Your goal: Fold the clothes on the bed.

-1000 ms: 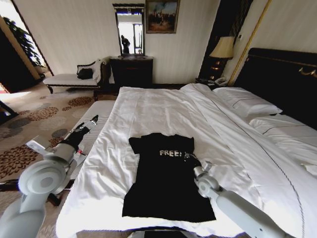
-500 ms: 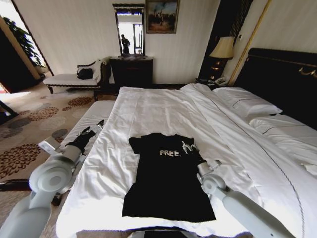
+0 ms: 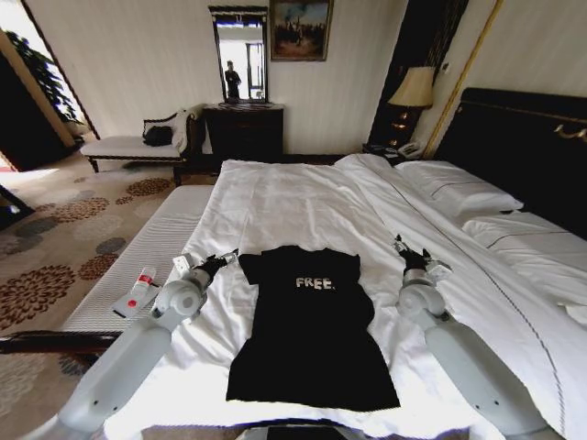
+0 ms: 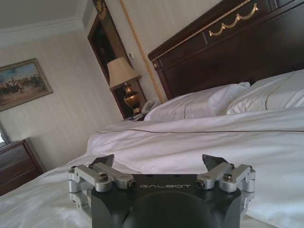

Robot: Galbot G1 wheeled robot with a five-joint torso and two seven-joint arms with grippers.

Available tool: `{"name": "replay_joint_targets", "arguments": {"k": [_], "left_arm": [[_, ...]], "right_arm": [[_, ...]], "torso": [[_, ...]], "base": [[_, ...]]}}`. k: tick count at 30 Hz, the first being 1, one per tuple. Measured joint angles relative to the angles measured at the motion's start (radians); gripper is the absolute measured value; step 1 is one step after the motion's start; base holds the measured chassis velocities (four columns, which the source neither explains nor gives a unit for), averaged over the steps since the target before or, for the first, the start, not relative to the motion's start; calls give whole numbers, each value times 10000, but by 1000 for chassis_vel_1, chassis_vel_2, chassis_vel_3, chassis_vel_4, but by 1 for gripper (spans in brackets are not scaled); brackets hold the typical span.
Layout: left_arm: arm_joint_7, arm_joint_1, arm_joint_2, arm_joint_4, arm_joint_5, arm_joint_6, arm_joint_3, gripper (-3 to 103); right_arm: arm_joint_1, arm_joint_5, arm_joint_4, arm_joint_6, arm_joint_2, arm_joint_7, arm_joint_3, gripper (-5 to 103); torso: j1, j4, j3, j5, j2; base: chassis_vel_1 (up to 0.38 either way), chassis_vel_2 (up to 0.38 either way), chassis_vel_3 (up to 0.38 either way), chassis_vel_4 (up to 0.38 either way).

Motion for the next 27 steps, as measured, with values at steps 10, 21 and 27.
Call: {"name": "replay_joint_targets", "arguments": {"k": [10,21,27], "left_arm": [[1679,200,-789,1709,-791,-515,-87,100],[2156,152,-1323,2076,-1008,-947,-129,95],[2171,162,-1334,2142,-862,-1001,-192,74]], "right_arm": [[-414,299,131,-135,576,99,755,100],[-773,372,270,-153,703,255,888,100],[-887,415,340,-177,695,292,978,100]], "torso": [[0,12,-1,-6,0],[-2,10,-1,-4,1],[-2,6,-1,-3,1]], "base": [[0,0,0,0],[0,0,0,0],[0,0,0,0]]}}
